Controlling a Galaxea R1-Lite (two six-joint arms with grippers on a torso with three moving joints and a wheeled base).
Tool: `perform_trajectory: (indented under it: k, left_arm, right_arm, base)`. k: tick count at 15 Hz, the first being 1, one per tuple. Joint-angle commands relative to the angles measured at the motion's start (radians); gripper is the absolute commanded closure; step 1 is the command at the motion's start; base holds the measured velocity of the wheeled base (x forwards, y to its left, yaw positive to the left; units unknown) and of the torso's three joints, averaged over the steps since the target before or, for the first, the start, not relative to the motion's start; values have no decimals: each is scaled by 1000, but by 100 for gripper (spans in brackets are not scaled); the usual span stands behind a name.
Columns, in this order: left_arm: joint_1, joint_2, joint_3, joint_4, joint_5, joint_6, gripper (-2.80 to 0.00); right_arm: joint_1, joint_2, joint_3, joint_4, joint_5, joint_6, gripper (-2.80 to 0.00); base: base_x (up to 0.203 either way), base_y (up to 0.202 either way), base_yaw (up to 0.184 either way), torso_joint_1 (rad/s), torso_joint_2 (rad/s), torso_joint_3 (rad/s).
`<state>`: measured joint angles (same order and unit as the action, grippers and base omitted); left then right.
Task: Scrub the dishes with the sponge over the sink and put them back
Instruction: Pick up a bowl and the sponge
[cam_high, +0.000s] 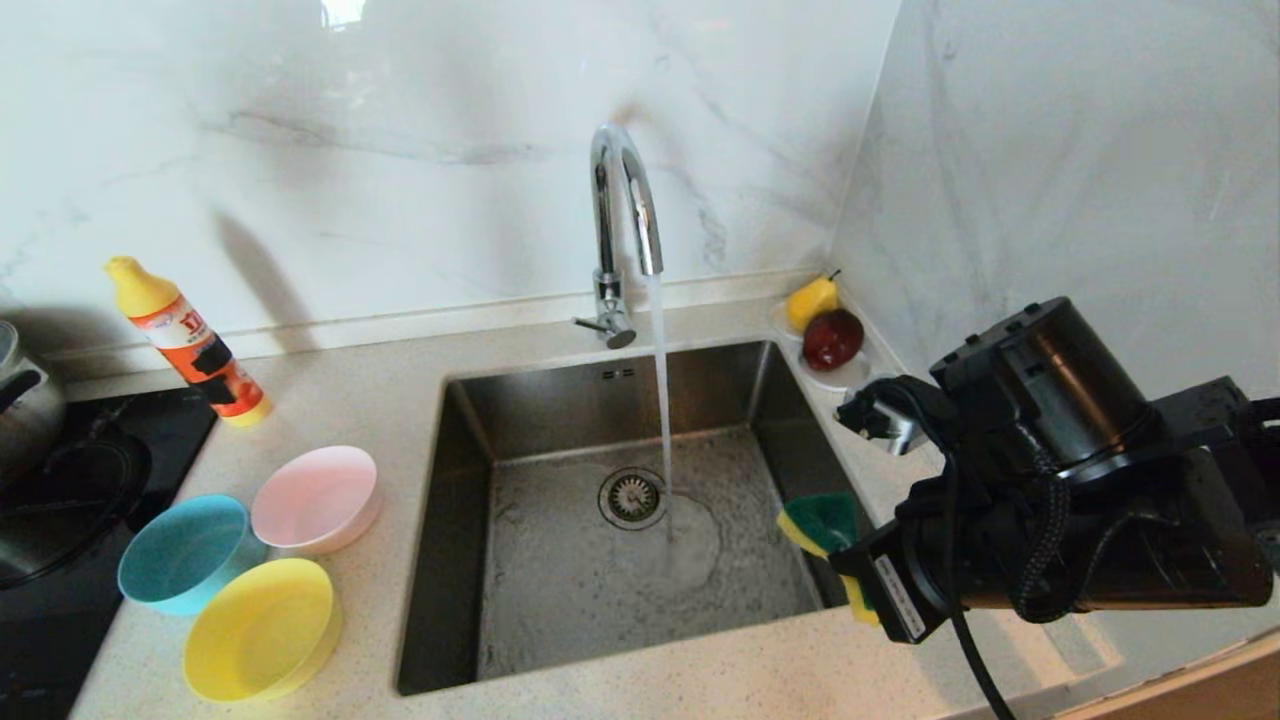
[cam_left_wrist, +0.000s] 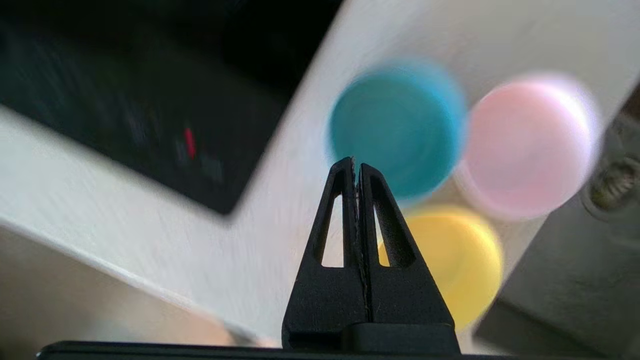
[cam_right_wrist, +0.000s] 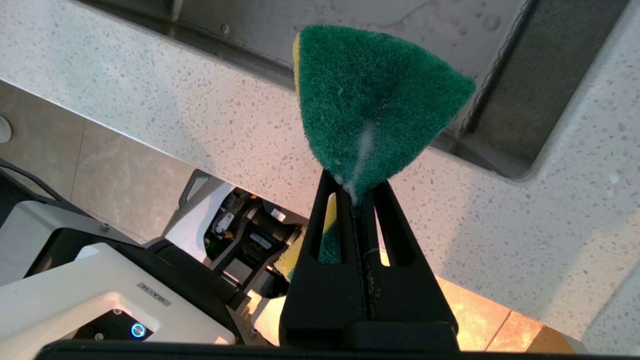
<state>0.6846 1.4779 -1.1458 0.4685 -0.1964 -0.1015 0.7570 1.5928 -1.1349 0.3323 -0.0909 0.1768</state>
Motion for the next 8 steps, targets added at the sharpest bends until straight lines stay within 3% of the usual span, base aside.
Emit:
perform_trajectory:
  k: [1, 3, 4, 8]
  left_arm:
    - [90, 54, 87, 1, -53, -3, 0]
    - [108, 81, 142, -1, -68, -4, 0]
    - [108, 83, 162, -2, -71, -4, -280]
    - [109, 129, 207, -15, -64, -11, -280]
  right_arm:
    - [2, 14, -2, 2, -1, 1, 0]
    - [2, 12, -10, 2, -3, 0, 0]
    - [2, 9, -13, 2, -3, 0, 0]
    - [2, 14, 0, 3, -2, 3, 0]
  base:
    - [0, 0, 0, 0, 0, 0]
    - [0, 0, 0, 0, 0, 0]
    - [0, 0, 0, 0, 0, 0]
    - [0, 0, 0, 0, 0, 0]
